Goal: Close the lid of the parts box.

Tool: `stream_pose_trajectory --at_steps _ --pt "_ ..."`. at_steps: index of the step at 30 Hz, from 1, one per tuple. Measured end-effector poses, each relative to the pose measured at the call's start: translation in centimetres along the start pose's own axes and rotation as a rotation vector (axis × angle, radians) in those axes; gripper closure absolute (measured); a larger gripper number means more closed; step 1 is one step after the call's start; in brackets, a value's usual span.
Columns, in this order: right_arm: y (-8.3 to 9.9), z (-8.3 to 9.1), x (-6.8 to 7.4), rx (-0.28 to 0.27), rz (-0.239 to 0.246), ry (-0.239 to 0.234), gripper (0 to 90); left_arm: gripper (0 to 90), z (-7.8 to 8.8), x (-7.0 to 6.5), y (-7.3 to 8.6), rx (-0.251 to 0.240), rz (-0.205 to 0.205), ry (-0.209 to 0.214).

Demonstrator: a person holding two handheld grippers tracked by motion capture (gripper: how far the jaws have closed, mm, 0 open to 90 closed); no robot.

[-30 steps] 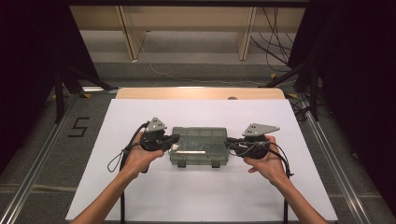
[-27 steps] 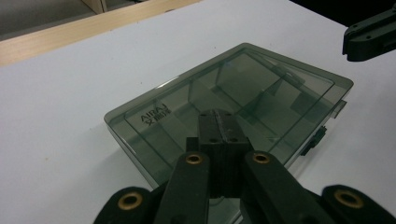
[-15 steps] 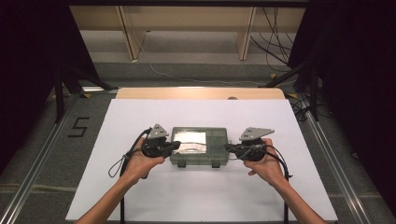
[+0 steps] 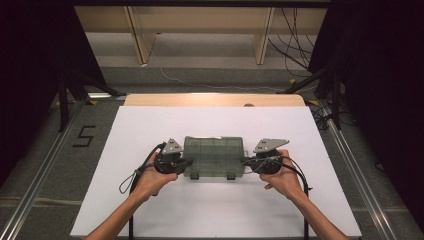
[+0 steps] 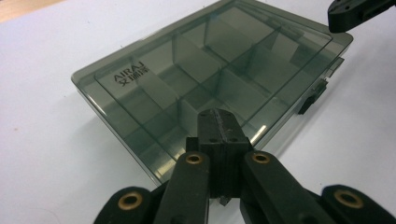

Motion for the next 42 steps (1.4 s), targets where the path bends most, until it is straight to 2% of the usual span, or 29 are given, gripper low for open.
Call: stream_pose_trajectory --at_steps 1,2,4,5,6,7,19,21,22,23,24,25,26,28,29,30,32,33,36,39,40,41,42 --pt "0.07 -0.09 0.04 0.006 0.0 -0.006 90.0 89.5 -0.07 0.04 0.07 0.005 -0.002 -0.008" --pt "0.11 -0.23 0.05 0.007 0.0 -0.007 90.0 89.5 -0.22 -0.32 0.07 0.003 0.002 0.028" --pt "0.2 -0.42 0.01 0.015 0.013 -0.003 90.0 89.5 -0.18 -0.05 0.17 0.012 0.0 -0.017" --pt "0.24 -0.5 0.07 0.021 0.012 -0.004 90.0 89.5 -0.36 -0.44 0.19 0.012 0.0 0.023" --pt "0.28 -0.57 0.07 0.022 0.007 0.002 90.0 89.5 -0.25 -0.1 0.27 0.021 -0.003 -0.023" --pt "0.27 -0.6 0.1 0.02 0.007 -0.002 90.0 89.5 -0.36 -0.3 0.22 0.014 0.002 -0.002" --pt "0.26 -0.63 0.06 0.019 0.004 -0.006 90.0 89.5 -0.39 -0.2 0.28 0.014 0.001 -0.017" --pt "0.27 -0.65 0.05 0.02 0.005 -0.006 90.0 89.5 -0.62 -0.7 0.3 0.014 0.0 0.046" --pt "0.31 -0.69 0.04 0.024 0.007 -0.005 90.0 89.5 -0.45 -0.11 0.44 0.028 -0.004 -0.029" --pt "0.39 -0.73 0.08 0.03 0.003 -0.007 90.0 89.5 -0.8 -0.74 0.46 0.023 -0.003 0.041" --pt "0.47 -0.83 0.08 0.034 0.003 -0.006 90.0 89.5 -0.58 -0.14 0.61 0.042 -0.01 -0.033" --pt "0.5 -0.84 0.09 0.04 0.005 -0.012 90.0 89.5 -0.79 -0.57 0.57 0.033 -0.006 0.017" --pt "0.51 -0.9 0.05 0.04 0.005 -0.008 90.0 89.5 -0.74 -0.43 0.57 0.034 -0.003 -0.008" --pt "0.51 -0.95 0.01 0.038 0.004 -0.004 90.0 89.5 -0.73 -0.39 0.62 0.039 -0.005 -0.012" --pt "0.52 -0.97 0.01 0.038 0.004 -0.004 90.0 89.4 -0.92 -0.76 0.59 0.033 -0.005 0.039" --pt "0.55 -0.96 0.02 0.04 0.002 -0.006 90.0 89.4 -0.95 -0.8 0.58 0.03 -0.004 0.046" --pt "0.59 -1.0 -0.02 0.041 0.005 -0.003 90.0 88.6 -0.99 -0.71 0.61 0.03 -0.006 0.044" --pt "0.59 -0.99 -0.02 0.041 0.004 -0.003 90.0 88.4 -0.91 -0.46 0.67 0.038 -0.011 0.02" --pt "0.6 -1.02 -0.08 0.038 0.008 0.001 89.4 85.2 -0.89 -0.28 0.69 0.038 -0.012 0.004" --pt "0.57 -0.85 -0.22 0.037 -0.023 0.008 80.5 74.7 -0.77 -0.05 0.67 0.036 -0.006 -0.007" --pt "0.45 -0.74 -0.3 0.023 -0.032 0.006 76.9 71.9 -0.95 -0.57 0.56 0.018 0.001 0.048" --pt "0.3 -0.45 -0.4 0.007 -0.052 0.009 71.6 68.1 -0.73 -0.09 0.55 0.018 0.001 -0.021" --pt "-0.03 -0.08 -0.57 -0.024 -0.068 0.017 65.0 62.2 -0.81 -0.29 0.47 0.012 -0.002 0.009"
Point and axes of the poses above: each handheld gripper's, and its own axes: z roughly backward along the jaws, y roughly out of its underside, x roughly to its left, the point moved 7 cm from there along -z, roughly forward along the jaws, and after that the axes turned 7 degrees about x, right-handed, at the moved point
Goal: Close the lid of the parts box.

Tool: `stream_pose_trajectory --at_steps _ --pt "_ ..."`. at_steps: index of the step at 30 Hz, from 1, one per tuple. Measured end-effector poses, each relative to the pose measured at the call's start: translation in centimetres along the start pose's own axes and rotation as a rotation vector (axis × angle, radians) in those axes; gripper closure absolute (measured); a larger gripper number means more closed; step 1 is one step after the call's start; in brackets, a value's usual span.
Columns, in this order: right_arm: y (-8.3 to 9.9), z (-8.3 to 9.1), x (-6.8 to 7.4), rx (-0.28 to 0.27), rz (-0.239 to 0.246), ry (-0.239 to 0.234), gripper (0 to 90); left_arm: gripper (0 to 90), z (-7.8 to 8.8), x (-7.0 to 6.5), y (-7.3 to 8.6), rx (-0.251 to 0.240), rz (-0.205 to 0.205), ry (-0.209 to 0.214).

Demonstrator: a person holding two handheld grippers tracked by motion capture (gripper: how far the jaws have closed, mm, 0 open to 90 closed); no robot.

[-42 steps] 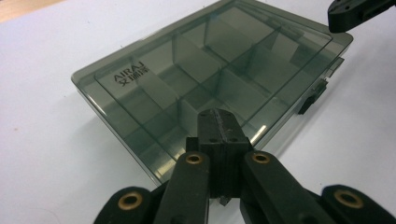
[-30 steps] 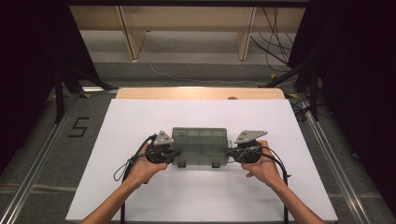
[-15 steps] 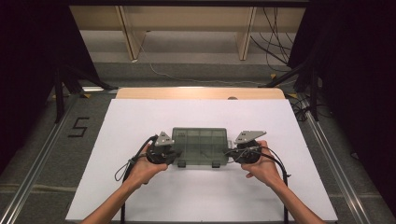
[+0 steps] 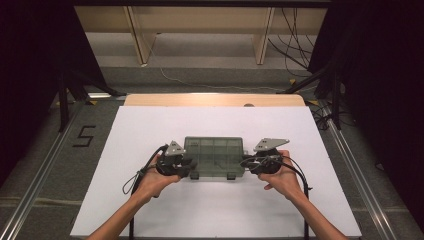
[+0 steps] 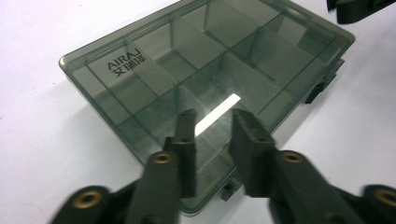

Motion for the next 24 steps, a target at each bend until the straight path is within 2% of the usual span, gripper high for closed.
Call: stream_pose_trajectory --at_steps 2,3,4,5,6,7,8,9,10,11,13,14,15,16,19,20,22,23,24 --pt "-0.3 0.5 -0.1 -0.019 -0.016 0.019 55.8 51.4 0.0 -0.1 -0.3 -0.025 0.005 0.022" --pt "-0.5 0.8 0.0 -0.029 -0.023 0.024 51.6 48.5 0.3 0.2 -0.5 -0.034 0.004 -0.013" --pt "-0.7 1.1 0.1 -0.052 -0.027 0.025 48.4 46.1 0.3 -0.1 -0.7 -0.049 0.002 0.022" --pt "-0.9 1.3 0.2 -0.062 -0.034 0.022 46.2 44.0 0.6 0.0 -0.9 -0.068 0.007 0.004" --pt "-1.1 1.6 0.4 -0.08 -0.039 0.018 43.2 41.2 0.7 -0.1 -1.1 -0.084 0.012 0.012" --pt "-1.3 1.7 0.5 -0.091 -0.048 0.022 41.4 39.4 1.2 0.4 -1.1 -0.086 0.006 -0.058" --pt "-1.5 1.8 0.7 -0.111 -0.055 0.017 39.5 36.7 1.4 0.4 -1.3 -0.107 0.016 -0.07" --pt "-1.6 2.0 0.8 -0.117 -0.061 0.017 38.4 35.5 1.5 -0.1 -1.4 -0.122 0.011 -0.015" --pt "-1.7 2.0 1.1 -0.131 -0.064 0.0 36.9 35.0 1.7 0.0 -1.4 -0.124 0.015 -0.038" --pt "-1.8 2.3 1.3 -0.131 -0.066 0.001 35.9 34.4 1.9 -0.1 -1.6 -0.145 0.015 -0.024" --pt "-2.1 2.7 1.6 -0.164 -0.071 0.001 34.4 32.3 2.6 0.3 -1.6 -0.157 0.026 -0.084" --pt "-2.2 2.9 1.9 -0.176 -0.073 -0.012 34.3 30.9 2.7 0.4 -1.6 -0.167 0.033 -0.097" --pt "-2.2 3.1 2.0 -0.188 -0.075 -0.008 34.0 29.7 3.0 0.4 -1.6 -0.18 0.034 -0.091" --pt "-2.3 3.2 2.1 -0.21 -0.072 -0.006 32.6 29.0 3.3 0.5 -1.5 -0.183 0.04 -0.107" --pt "-2.2 3.4 2.4 -0.228 -0.085 -0.013 29.9 25.6 3.7 0.2 -1.4 -0.212 0.045 -0.082" --pt "-2.0 3.6 2.4 -0.211 -0.093 -0.009 29.4 25.5 3.9 0.2 -1.3 -0.22 0.046 -0.079" --pt "-2.1 3.6 2.7 -0.243 -0.099 -0.019 28.6 24.8 4.1 0.0 -1.2 -0.231 0.039 -0.043" --pt "-2.0 3.6 2.8 -0.244 -0.104 -0.019 27.4 24.5 4.3 0.1 -1.2 -0.25 0.045 -0.053" --pt "-1.9 3.7 2.9 -0.241 -0.103 -0.021 26.5 24.2 4.2 -0.8 -1.4 -0.262 0.008 0.066"
Point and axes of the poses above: each handheld gripper's, and its own axes: z roughly backward along the jaws, y roughly out of its underside, x roughly to its left, the point moved 7 cm from there along -z, roughly forward along the jaws, and after that the axes turned 7 degrees about x, right-handed, at the moved point
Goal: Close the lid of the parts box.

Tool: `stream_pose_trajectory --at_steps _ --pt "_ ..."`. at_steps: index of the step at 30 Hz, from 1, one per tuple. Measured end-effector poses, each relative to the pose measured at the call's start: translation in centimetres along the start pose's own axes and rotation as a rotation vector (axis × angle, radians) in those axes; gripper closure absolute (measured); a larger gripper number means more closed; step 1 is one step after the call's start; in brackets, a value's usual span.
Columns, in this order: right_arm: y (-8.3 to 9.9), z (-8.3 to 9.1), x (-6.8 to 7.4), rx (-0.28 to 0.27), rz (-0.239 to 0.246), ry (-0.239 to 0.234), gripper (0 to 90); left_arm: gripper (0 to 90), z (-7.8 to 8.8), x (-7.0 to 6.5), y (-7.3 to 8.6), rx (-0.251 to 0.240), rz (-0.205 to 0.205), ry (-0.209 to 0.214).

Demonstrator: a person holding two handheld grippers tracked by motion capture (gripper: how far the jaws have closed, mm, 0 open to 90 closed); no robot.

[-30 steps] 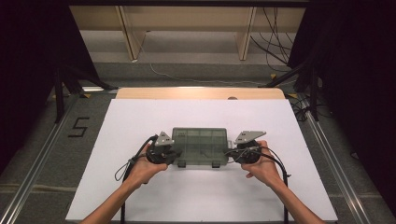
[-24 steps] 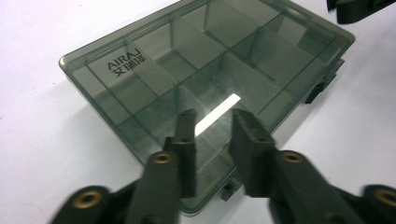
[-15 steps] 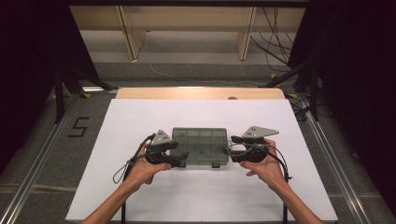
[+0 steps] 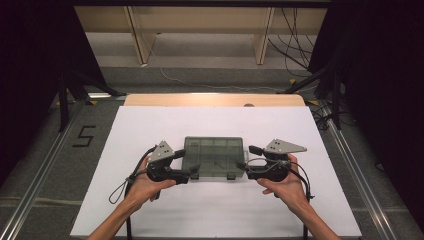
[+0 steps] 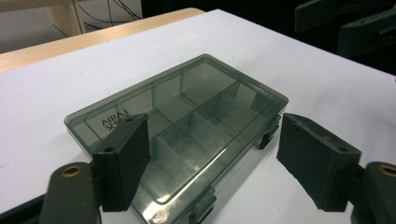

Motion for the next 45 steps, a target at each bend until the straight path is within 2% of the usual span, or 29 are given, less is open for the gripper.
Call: stream_pose_trajectory --at_steps 1,2,3,4,5,6,7,11,12,14,20,22,26,27,31,32,33,39,40,42,45 --pt "0.0 0.1 0.2 -0.006 -0.004 -0.003 26.2 23.9 0.0 -0.9 0.0 -0.006 0.052 0.06" --pt "0.0 0.1 0.3 -0.012 -0.004 -0.005 25.5 23.3 0.1 -0.9 0.0 -0.008 0.045 0.062" --pt "0.1 0.1 0.4 -0.022 -0.009 -0.003 24.1 22.8 0.3 -1.8 0.1 -0.015 0.154 0.078" --pt "0.2 0.2 0.5 -0.011 -0.011 -0.004 23.2 22.5 0.4 -1.9 0.1 -0.022 0.164 0.084" --pt "0.2 0.2 0.6 -0.013 -0.011 -0.005 23.1 22.1 0.6 -2.7 0.1 -0.027 0.259 0.105" --pt "0.2 0.1 0.8 -0.031 -0.006 -0.016 22.8 21.8 0.7 -2.8 0.1 -0.029 0.255 0.107" --pt "0.3 0.2 0.9 -0.024 -0.001 -0.025 22.6 21.8 0.9 -2.9 0.0 -0.034 0.25 0.115" --pt "0.4 0.4 1.1 -0.024 0.003 -0.018 21.9 21.1 1.1 -3.1 0.0 -0.042 0.239 0.115" --pt "0.4 0.5 1.2 -0.021 0.003 -0.017 21.5 20.7 1.2 -3.2 -0.1 -0.047 0.247 0.114" --pt "0.3 0.6 1.4 -0.048 -0.008 -0.022 21.3 20.0 1.3 -3.3 -0.1 -0.051 0.247 0.113" --pt "0.3 1.0 1.7 -0.06 -0.005 -0.027 21.1 18.8 1.7 -3.8 -0.1 -0.06 0.235 0.11" --pt "0.3 1.2 1.8 -0.07 0.011 0.0 21.4 17.8 1.9 -4.0 -0.1 -0.067 0.242 0.12" --pt "0.3 1.5 2.1 -0.064 0.025 -0.012 21.3 16.8 2.2 -4.2 -0.1 -0.066 0.236 0.109" --pt "0.3 1.4 2.4 -0.071 0.015 -0.027 21.2 16.7 2.3 -4.2 -0.1 -0.068 0.235 0.11" --pt "0.5 1.5 2.5 -0.057 0.024 -0.022 20.8 16.4 2.5 -4.2 -0.1 -0.069 0.232 0.105" --pt "0.5 1.4 2.7 -0.063 0.017 -0.034 20.7 16.2 2.6 -4.3 -0.1 -0.076 0.236 0.109" --pt "0.7 1.5 2.7 -0.045 0.022 -0.035 20.7 16.2 2.7 -4.3 -0.1 -0.075 0.232 0.103" --pt "0.8 1.6 2.8 -0.063 0.025 -0.029 20.1 15.8 3.1 -4.5 0.0 -0.084 0.228 0.091" --pt "1.0 1.7 2.8 -0.047 0.022 -0.03 19.9 15.8 3.2 -4.6 0.1 -0.082 0.226 0.09" --pt "1.1 1.6 3.0 -0.06 0.016 -0.037 19.6 15.8 3.3 -4.6 0.1 -0.085 0.227 0.091" --pt "1.4 1.7 3.1 -0.044 0.023 -0.036 19.4 15.8 3.5 -4.6 0.2 -0.088 0.225 0.086"
Point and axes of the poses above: each handheld gripper's, and its own axes: z roughly backward along the jaws, y roughly out of its underside, x roughly to its left, the point moved 7 cm from there along -z, roughly forward along the jaws, and after that the axes turned 7 degrees about x, right-handed, at the moved point
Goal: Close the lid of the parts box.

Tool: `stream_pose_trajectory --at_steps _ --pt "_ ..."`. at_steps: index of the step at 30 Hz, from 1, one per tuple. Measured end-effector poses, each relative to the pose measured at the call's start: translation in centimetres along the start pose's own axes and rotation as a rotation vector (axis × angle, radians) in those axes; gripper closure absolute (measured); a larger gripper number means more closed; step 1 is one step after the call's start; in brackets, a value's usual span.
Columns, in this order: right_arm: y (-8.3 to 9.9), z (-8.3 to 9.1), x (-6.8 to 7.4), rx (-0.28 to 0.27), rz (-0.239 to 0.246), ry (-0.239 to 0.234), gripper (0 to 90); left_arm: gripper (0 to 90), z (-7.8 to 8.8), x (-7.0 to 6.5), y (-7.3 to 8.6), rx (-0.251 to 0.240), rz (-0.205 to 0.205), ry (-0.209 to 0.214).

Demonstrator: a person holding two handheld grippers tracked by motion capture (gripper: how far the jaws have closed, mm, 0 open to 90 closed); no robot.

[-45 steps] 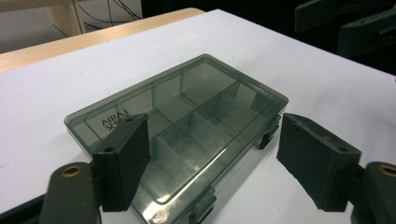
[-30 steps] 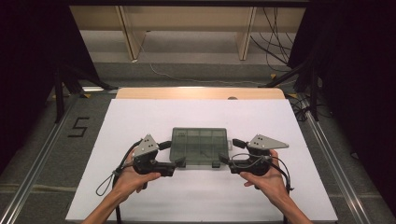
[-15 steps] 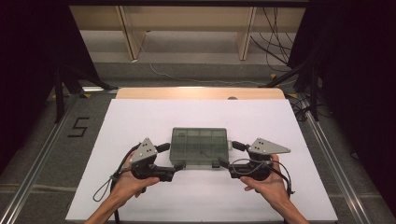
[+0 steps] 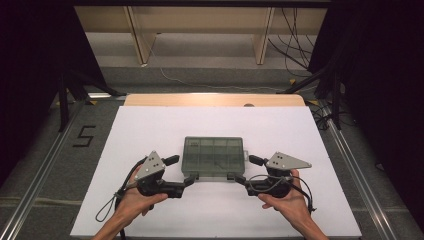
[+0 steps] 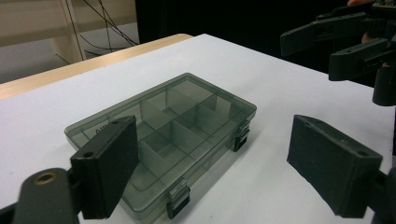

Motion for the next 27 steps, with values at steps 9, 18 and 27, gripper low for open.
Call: stream_pose_trajectory --at_steps 9,18,27 --pt "0.3 0.6 0.5 -0.019 0.006 0.0 18.4 15.7 0.7 -0.5 0.3 -0.006 -0.009 0.004" --pt "0.9 1.4 0.9 -0.013 0.01 0.001 17.5 15.8 1.0 -0.8 0.5 -0.002 0.004 -0.004" --pt "1.1 2.4 0.8 -0.052 0.004 0.021 17.1 15.8 1.4 -0.7 0.5 -0.015 0.009 -0.014"
Point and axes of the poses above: each handheld gripper's, and its own axes: z roughly backward along the jaws, y roughly out of its underside, x roughly to its left, the point moved 7 cm from there along -z, roughly forward along the jaws, and after that the axes turned 7 degrees about x, right-handed, at the moved point
